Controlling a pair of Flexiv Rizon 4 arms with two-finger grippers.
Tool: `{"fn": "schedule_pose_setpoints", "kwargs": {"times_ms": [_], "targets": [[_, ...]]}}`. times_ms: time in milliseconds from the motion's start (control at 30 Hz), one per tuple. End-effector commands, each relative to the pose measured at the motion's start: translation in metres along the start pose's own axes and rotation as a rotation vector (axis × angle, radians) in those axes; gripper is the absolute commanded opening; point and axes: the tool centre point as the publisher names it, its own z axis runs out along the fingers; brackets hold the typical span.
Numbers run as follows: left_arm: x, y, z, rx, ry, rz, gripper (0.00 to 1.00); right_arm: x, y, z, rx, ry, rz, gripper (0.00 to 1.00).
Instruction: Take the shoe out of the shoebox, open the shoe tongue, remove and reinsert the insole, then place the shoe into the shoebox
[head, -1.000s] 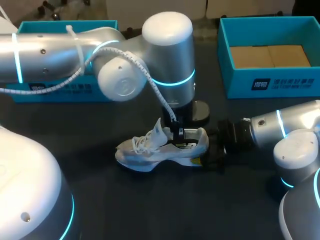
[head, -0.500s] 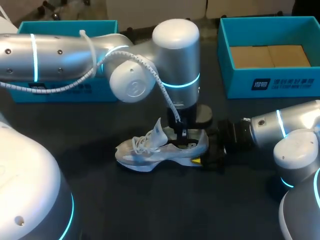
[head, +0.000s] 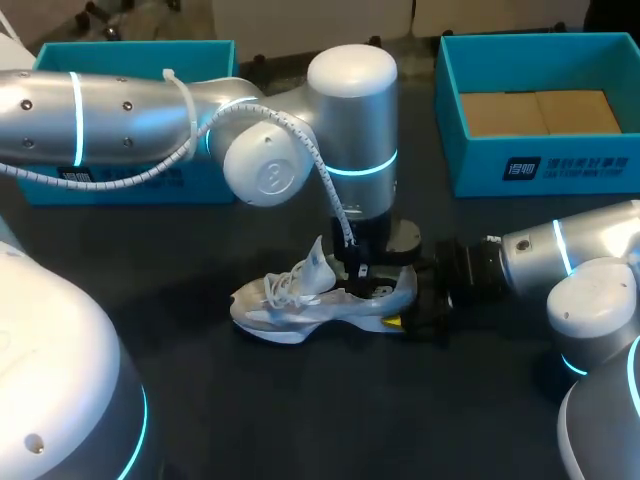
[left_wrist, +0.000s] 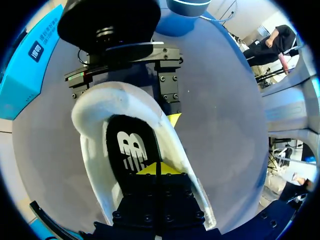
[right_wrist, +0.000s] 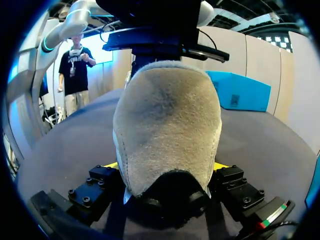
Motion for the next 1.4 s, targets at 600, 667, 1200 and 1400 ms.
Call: {"fn": "schedule_pose_setpoints", "kwargs": {"times_ms": [600, 667, 1200, 1400], "targets": [[0.001, 0.004, 0.014, 0.004, 0.027, 0.005, 0.42, 0.001, -0.004, 0.006, 0.002, -0.002, 0.000, 0.00], [0.000, 0.003, 0.017, 0.006, 0.020, 0.007, 0.50, 0.001, -0.004, 0.006, 0.002, -0.002, 0.000, 0.00], [-0.021, 0.003, 0.042, 0.027, -0.075, -0.034, 0.47, 0.001, -0.004, 0.006, 0.002, -0.002, 0.000, 0.00], [-0.028, 0.004, 0.048, 0.032, -0.103, -0.050, 0.37, 0.001, -0.004, 0.006, 0.002, -0.002, 0.000, 0.00]]}}
